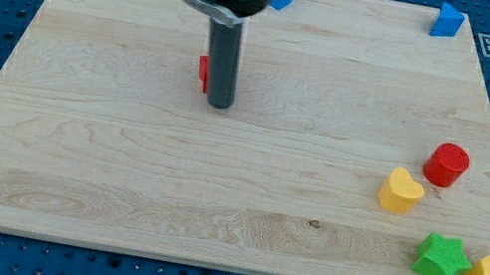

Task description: Push the red star towards the left

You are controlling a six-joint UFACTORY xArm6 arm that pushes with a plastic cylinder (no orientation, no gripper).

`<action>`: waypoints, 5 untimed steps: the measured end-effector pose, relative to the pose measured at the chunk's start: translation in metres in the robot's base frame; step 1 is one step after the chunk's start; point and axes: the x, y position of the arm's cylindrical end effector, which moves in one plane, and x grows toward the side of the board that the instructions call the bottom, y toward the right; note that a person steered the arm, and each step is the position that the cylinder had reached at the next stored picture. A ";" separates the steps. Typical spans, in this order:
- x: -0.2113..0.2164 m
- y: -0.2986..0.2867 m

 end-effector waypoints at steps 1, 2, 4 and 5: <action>-0.018 0.022; -0.044 0.017; -0.044 -0.042; -0.044 -0.076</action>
